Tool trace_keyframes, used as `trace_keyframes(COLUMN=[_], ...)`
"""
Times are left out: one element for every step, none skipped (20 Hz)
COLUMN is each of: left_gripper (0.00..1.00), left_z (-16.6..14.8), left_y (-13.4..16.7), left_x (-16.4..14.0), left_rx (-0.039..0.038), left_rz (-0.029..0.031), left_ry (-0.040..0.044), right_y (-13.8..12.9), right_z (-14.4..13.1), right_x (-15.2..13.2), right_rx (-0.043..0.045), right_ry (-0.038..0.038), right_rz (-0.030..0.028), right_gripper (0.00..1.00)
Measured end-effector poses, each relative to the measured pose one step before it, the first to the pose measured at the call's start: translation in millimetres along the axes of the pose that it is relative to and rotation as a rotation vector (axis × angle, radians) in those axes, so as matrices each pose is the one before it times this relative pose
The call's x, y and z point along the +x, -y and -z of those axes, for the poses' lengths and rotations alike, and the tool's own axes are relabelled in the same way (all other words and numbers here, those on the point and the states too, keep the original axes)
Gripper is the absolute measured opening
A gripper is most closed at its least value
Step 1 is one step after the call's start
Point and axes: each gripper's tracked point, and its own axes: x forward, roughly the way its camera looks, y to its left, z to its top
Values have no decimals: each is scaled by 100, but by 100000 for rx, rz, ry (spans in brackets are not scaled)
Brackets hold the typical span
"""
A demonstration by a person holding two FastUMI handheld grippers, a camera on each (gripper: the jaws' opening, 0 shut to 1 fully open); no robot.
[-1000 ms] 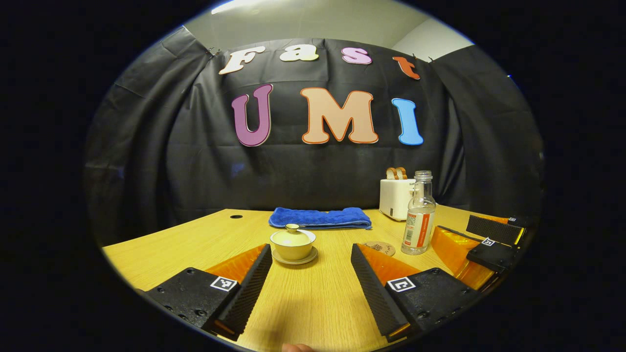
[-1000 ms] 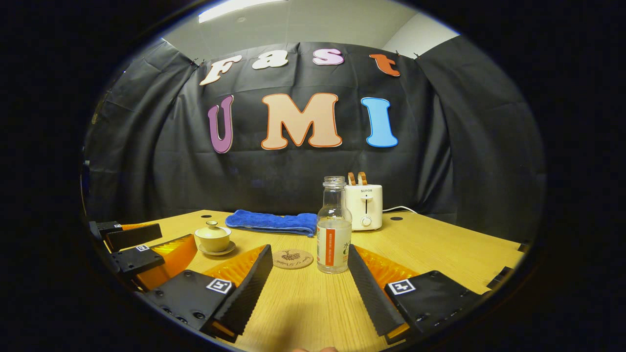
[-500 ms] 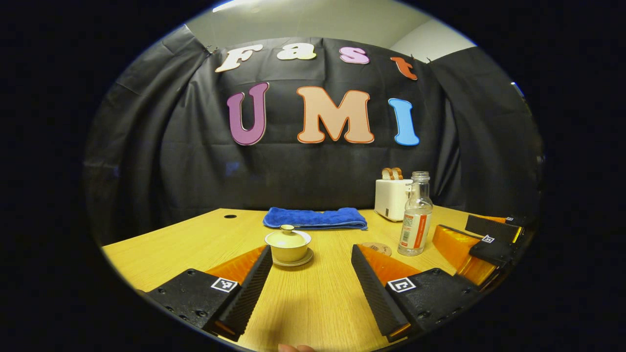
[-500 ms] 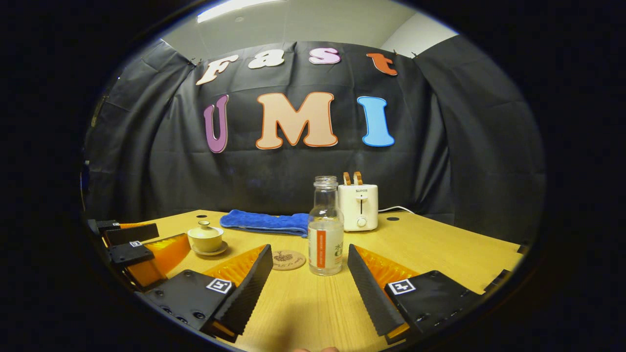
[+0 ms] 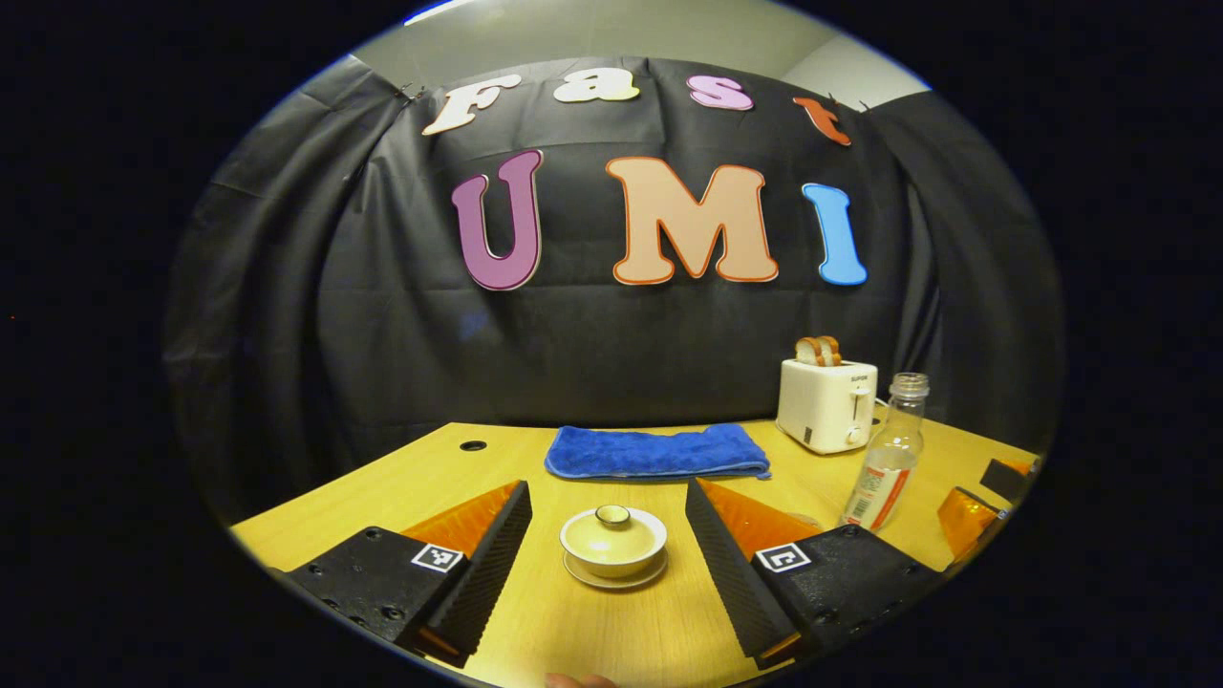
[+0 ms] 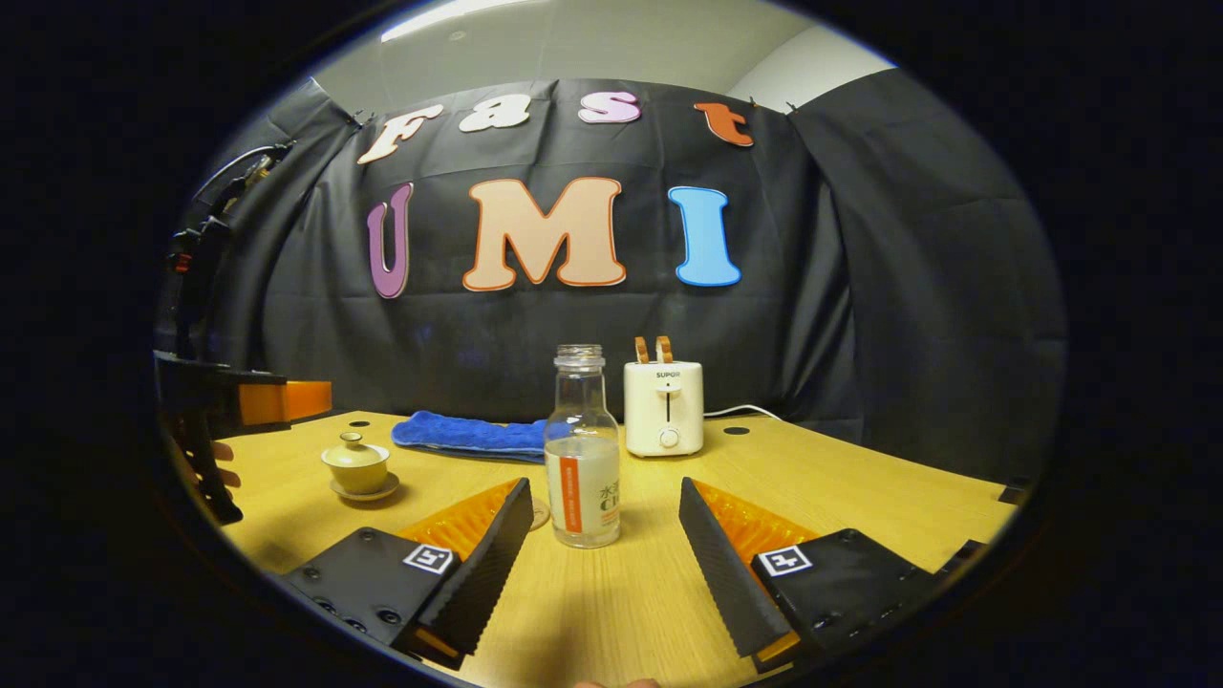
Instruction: Open the teacup lid with one hand, grasp the water bottle and pour water into the teacup with the other hand; after pouring, place the water bottle on the coaster and then close the teacup lid.
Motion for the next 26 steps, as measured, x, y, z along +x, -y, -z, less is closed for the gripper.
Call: trace_keyframes(left_gripper=[95,95,94,95,94,94,93,93,93,93,93,93,98,97,93,93,93,92,90,89,87,85,82,81,80,78], left_z=[237,216,239,114,-40,107,313,264,352,137,439,-278,516,286,304,124,90,70,226,77,225,119,41,191,317,29], left_y=[-25,148,161,32,-29,2,-214,-214,-85,-268,-214,217,-107,-129,-64,181,-9,137,227,13,19,137,32,299,60,-60], left_x=[817,835,693,655,654,503,627,540,427,413,303,-176,648,299,269,161,4,19,-21,9,60,-49,-53,-9,-8,-15], left_rx=[1149,778,462,635,303,77,553,19,200,498,-1048,-1262,-194,395,-105,-594,-605,-291,-120,179,247,-161,-443,-419,-120,128], left_rz=[-38,115,222,-461,-245,-447,-844,-947,-208,-793,-597,792,-63,-341,-106,667,66,620,627,123,512,551,347,1328,63,196], left_ry=[-2015,-1359,-1136,-488,212,-403,22,6,-274,-169,-580,568,-39,-589,-360,-166,-119,-171,-396,-543,-881,-499,-411,-851,-737,-304], right_y=[331,350,374,347,350,286,199,295,178,140,69,-52,0,81,-25,6,5,36,-5,-51,31,116,202,409,431,553], right_z=[-33,94,-54,56,-58,92,-93,90,-38,37,-68,167,-80,-2,9,75,-32,50,-8,63,-56,52,-6,-35,56,175], right_x=[185,157,137,167,212,127,89,166,91,81,136,-26,-14,46,30,-25,59,32,36,-4,74,45,111,194,263,160], right_rx=[2,27,-78,8,-84,11,-9,-50,4,-16,-76,293,-203,71,-63,78,-4,-24,68,8,-60,-11,-51,-9,-2,299], right_ry=[-22,44,109,52,89,2,47,85,24,-12,114,-368,173,247,-106,-57,-4,42,-1,-198,114,-43,-79,132,-366,-615], right_rz=[712,754,808,673,679,471,471,427,308,268,95,-627,-202,-50,-143,-99,-42,-28,-61,-307,-226,-109,50,580,708,679], right_gripper=[95,95,98,95,95,95,95,95,95,95,95,95,100,98,95,95,95,95,95,95,95,95,94,95,98,95])
